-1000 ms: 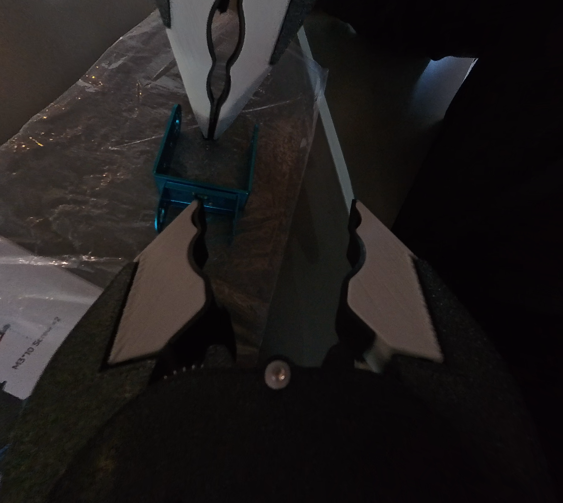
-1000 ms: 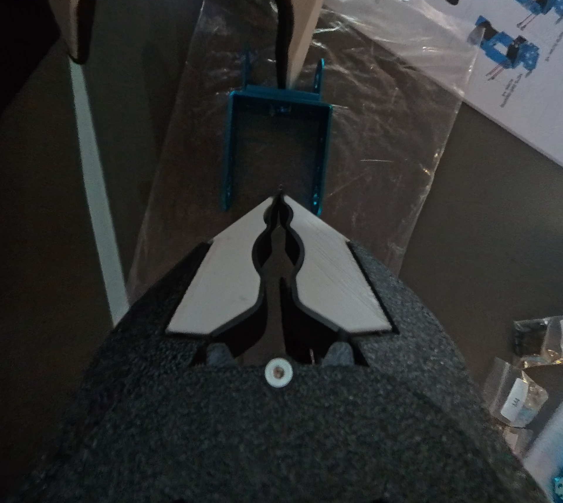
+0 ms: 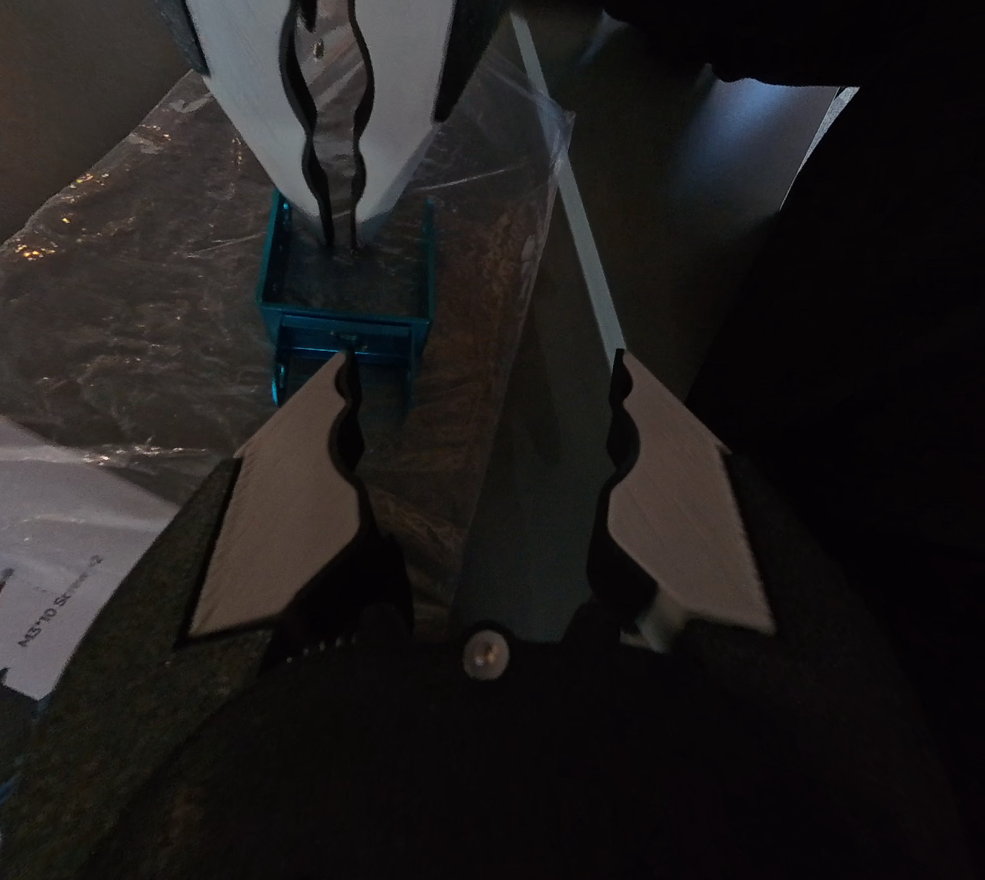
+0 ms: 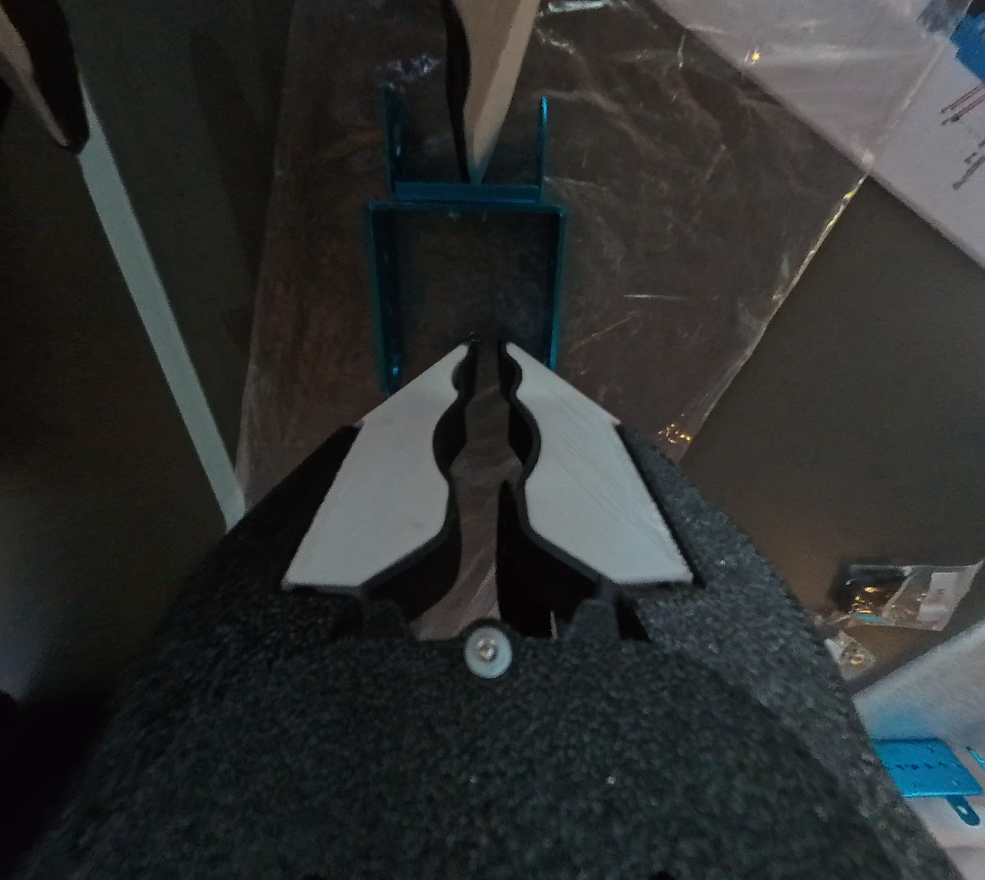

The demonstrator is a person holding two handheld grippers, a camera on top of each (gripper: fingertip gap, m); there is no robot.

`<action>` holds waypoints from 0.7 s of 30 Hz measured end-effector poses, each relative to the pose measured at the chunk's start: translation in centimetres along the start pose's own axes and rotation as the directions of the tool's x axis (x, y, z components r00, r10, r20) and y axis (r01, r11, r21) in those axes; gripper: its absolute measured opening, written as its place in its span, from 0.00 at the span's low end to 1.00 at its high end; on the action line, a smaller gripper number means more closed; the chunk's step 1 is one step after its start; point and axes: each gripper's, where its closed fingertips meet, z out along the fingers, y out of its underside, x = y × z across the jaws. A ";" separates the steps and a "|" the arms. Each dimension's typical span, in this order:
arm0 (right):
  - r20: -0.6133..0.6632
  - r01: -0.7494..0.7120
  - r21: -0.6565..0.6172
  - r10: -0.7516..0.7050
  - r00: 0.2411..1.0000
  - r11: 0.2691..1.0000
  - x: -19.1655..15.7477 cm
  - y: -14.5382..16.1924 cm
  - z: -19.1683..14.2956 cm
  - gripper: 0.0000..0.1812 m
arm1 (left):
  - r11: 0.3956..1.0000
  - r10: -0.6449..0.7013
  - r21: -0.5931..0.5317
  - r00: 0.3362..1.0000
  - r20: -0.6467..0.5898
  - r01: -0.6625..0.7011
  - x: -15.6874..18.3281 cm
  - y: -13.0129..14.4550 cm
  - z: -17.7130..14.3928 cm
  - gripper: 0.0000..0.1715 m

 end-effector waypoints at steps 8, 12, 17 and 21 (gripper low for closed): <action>0.002 0.036 0.029 -0.036 0.999 0.999 -0.7 -0.6 -0.2 0.03 | 1.000 -0.002 -0.002 1.000 -0.002 0.002 0.0 0.0 0.0 0.55; 0.005 0.021 0.017 -0.021 1.000 1.000 -0.5 -0.2 0.0 0.03 | 1.000 0.002 -0.002 1.000 0.001 -0.002 0.0 0.0 0.0 0.55; 0.007 0.020 0.018 -0.020 1.000 1.000 -0.6 -0.3 0.1 0.03 | 1.000 0.006 -0.003 1.000 0.004 -0.006 0.0 0.1 0.0 0.55; 0.007 0.016 0.020 -0.016 1.000 1.000 -0.6 -0.3 0.1 0.02 | 1.000 0.006 -0.003 1.000 0.005 -0.006 0.0 0.1 0.0 0.55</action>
